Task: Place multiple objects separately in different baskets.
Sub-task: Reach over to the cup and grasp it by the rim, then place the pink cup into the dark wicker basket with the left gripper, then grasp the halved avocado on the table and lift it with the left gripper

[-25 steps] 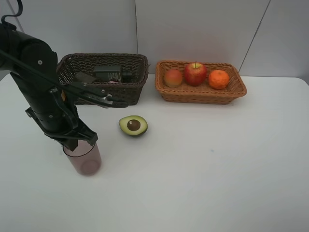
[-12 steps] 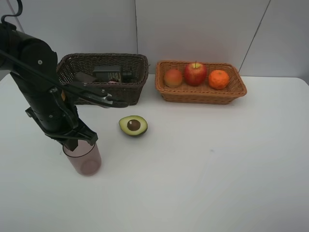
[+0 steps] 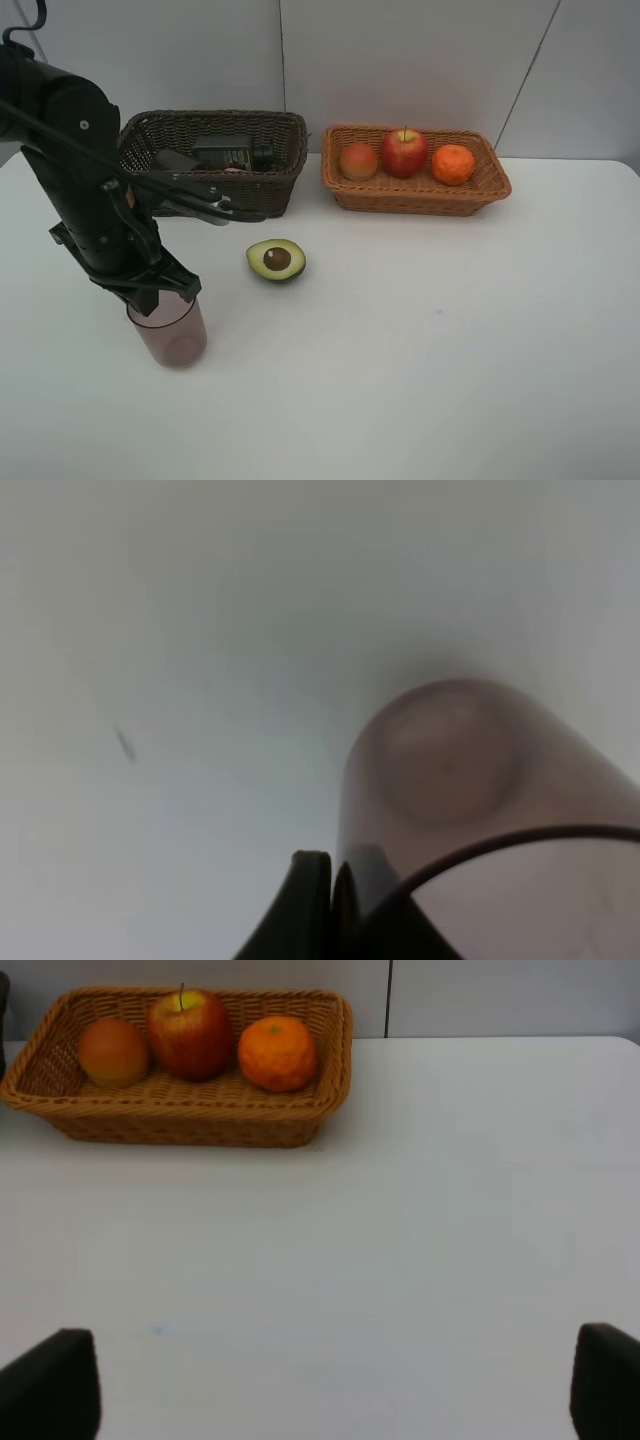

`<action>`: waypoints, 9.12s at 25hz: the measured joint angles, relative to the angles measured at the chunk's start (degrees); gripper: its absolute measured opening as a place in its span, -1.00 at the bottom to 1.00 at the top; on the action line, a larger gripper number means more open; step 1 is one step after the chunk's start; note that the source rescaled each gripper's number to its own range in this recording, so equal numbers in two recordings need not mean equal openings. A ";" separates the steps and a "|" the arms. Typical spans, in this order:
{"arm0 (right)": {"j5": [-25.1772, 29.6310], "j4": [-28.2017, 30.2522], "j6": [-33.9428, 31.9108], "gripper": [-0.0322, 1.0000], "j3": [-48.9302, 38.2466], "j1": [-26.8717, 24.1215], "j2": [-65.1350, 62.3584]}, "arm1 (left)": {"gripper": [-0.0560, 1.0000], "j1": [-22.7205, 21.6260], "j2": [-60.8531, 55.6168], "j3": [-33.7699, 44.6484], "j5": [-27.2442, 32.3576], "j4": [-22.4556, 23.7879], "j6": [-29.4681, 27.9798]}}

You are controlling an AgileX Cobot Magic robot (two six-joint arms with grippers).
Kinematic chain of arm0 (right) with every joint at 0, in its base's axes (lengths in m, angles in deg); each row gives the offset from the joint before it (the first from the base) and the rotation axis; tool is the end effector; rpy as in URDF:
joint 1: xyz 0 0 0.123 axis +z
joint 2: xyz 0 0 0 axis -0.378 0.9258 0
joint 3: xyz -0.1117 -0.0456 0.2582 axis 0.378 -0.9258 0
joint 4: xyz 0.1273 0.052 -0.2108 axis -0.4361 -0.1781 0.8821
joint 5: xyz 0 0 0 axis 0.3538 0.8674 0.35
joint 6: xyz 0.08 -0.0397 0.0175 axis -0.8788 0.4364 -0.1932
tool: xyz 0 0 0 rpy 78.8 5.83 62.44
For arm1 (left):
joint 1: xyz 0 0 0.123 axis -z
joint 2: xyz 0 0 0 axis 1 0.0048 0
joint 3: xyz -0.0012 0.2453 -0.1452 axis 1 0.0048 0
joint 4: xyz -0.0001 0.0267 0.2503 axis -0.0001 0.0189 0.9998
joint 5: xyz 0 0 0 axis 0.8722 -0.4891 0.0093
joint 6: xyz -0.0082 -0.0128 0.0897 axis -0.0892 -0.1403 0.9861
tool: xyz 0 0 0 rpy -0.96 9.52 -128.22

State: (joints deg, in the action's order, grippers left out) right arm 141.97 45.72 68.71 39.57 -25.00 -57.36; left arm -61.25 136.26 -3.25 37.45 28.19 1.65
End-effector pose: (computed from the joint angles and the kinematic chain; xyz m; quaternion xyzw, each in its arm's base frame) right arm -0.0071 0.0035 0.2845 -0.0211 0.8416 -0.0195 0.5394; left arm 0.2438 -0.1341 0.1553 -0.1763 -0.9843 0.0088 0.0017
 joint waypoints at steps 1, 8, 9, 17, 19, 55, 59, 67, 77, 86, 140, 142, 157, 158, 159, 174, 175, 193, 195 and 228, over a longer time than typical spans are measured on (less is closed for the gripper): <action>0.00 0.00 0.00 1.00 0.00 0.00 0.00 | -0.89 0.00 0.00 -0.78 0.92 0.00 0.00; 0.00 0.00 0.00 1.00 0.00 0.00 0.00 | -0.89 -0.48 0.00 -8.01 7.67 -0.35 0.00; 0.00 0.00 0.00 1.00 0.00 0.00 0.00 | -0.89 -0.67 0.00 -9.27 8.75 -0.36 0.05; 0.00 0.00 0.00 1.00 0.00 0.00 0.00 | -0.89 -4.02 0.04 -18.72 15.21 -0.67 1.66; 0.00 0.00 0.00 1.00 0.00 0.00 0.00 | -0.89 -4.85 0.04 -21.07 16.44 -0.77 2.30; 0.00 0.00 0.00 1.00 0.00 0.00 0.00 | -0.89 -16.24 14.82 -41.87 -8.00 18.41 9.20; 0.00 0.00 0.00 1.00 0.00 0.00 0.00 | -0.89 -16.24 16.41 -41.87 -10.25 21.77 9.20; 0.00 0.00 0.00 1.00 0.00 0.00 0.00 | -0.89 -16.24 17.26 -41.87 -14.19 25.97 9.21; 0.00 0.00 0.00 1.00 0.00 0.00 0.00 | -0.89 -16.24 17.26 -41.87 -14.45 26.15 7.86; 0.00 0.00 0.00 1.00 0.00 0.00 0.00 | -0.55 -16.83 17.26 -41.87 -14.49 25.49 7.25; 0.00 0.00 0.00 1.00 0.00 0.00 0.00 | 0.82 -17.90 17.26 -41.58 -14.33 22.27 9.79; 0.00 0.00 0.00 1.00 0.00 0.00 0.00 | 0.82 -17.90 17.26 -41.58 -14.08 22.25 10.83; 0.00 0.00 0.00 1.00 0.00 0.00 0.00 | 0.92 -14.27 13.49 -41.58 -12.61 19.98 14.54; 0.00 0.00 0.00 1.00 0.00 0.00 0.00 | 0.93 -13.45 13.42 -41.58 -11.99 19.69 14.54; 0.00 0.00 0.00 1.00 0.00 0.00 0.00 | 0.94 -12.66 13.43 -41.58 -11.08 19.36 14.54; 0.00 0.00 0.00 1.00 0.00 0.00 0.00 | 0.96 5.05 13.22 -41.58 3.13 13.81 28.67; 0.00 0.00 0.00 1.00 0.00 0.00 0.00 | 0.96 5.86 13.22 -41.58 3.84 13.37 30.18; 0.00 0.00 0.00 1.00 0.00 0.00 0.00 | 0.96 13.04 19.57 -41.58 13.12 8.12 58.80; 0.00 0.00 0.00 1.00 0.00 0.00 0.00 | 0.96 13.05 20.91 -41.58 12.39 8.12 59.42; 0.00 0.00 0.00 1.00 0.00 0.00 0.00 | 0.96 13.11 32.23 -41.58 7.18 8.11 73.05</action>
State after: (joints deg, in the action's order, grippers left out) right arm 141.97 45.72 68.71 39.57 -25.00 -57.36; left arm -48.14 168.50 -44.83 44.63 36.29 74.70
